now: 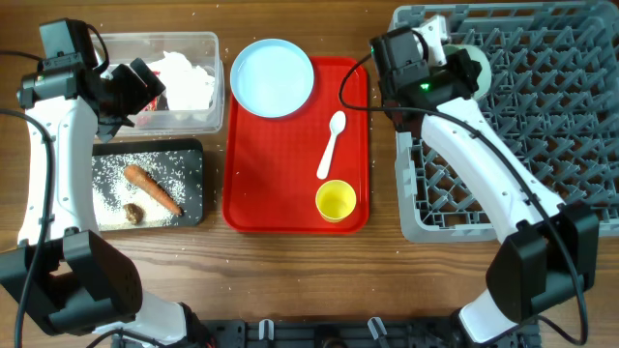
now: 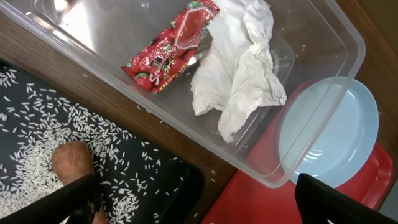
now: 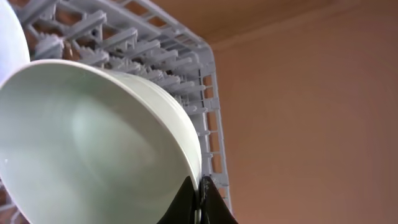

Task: Sort waste into correct bins and load items into the dishwasher rack
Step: 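Lift the light-blue bowl and set it into the dish rack, then reach the right gripper to the light-blue plate and grasp its rim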

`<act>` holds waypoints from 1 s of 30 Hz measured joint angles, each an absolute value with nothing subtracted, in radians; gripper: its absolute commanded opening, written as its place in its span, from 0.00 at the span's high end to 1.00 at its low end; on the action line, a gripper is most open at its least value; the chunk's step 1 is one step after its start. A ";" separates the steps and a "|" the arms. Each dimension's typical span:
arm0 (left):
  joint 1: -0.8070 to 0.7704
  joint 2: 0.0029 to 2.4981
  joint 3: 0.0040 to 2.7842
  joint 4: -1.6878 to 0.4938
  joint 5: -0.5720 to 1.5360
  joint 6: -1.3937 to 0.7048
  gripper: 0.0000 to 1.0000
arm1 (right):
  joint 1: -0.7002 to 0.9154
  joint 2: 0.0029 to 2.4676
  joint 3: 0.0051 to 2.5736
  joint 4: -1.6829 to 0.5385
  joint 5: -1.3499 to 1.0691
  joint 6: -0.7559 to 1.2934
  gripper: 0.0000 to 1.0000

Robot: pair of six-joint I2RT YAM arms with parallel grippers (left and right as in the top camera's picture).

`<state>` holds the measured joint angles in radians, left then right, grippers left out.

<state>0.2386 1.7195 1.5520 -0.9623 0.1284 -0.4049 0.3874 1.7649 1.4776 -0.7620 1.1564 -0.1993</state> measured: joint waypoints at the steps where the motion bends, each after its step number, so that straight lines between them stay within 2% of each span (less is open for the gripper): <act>1: 0.239 1.720 1.552 -0.962 0.128 -0.405 0.00 | 0.385 1.765 1.478 -0.773 1.153 -0.207 0.96; 10: 0.239 1.720 1.552 -0.962 0.128 -0.405 0.00 | 0.385 1.765 1.477 -0.881 1.141 -0.184 0.96; 21: 0.239 1.720 1.552 -0.962 0.128 -0.405 0.00 | 0.384 1.766 1.314 -0.705 1.175 -0.177 0.96; 30: 0.239 1.720 1.552 -0.962 0.128 -0.405 0.00 | 0.403 1.766 1.311 -0.702 1.166 -0.217 0.95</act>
<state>0.2386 1.7195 1.5520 -0.9619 0.1284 -0.4049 0.4034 1.7657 1.3113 -0.7017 1.1664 -0.2169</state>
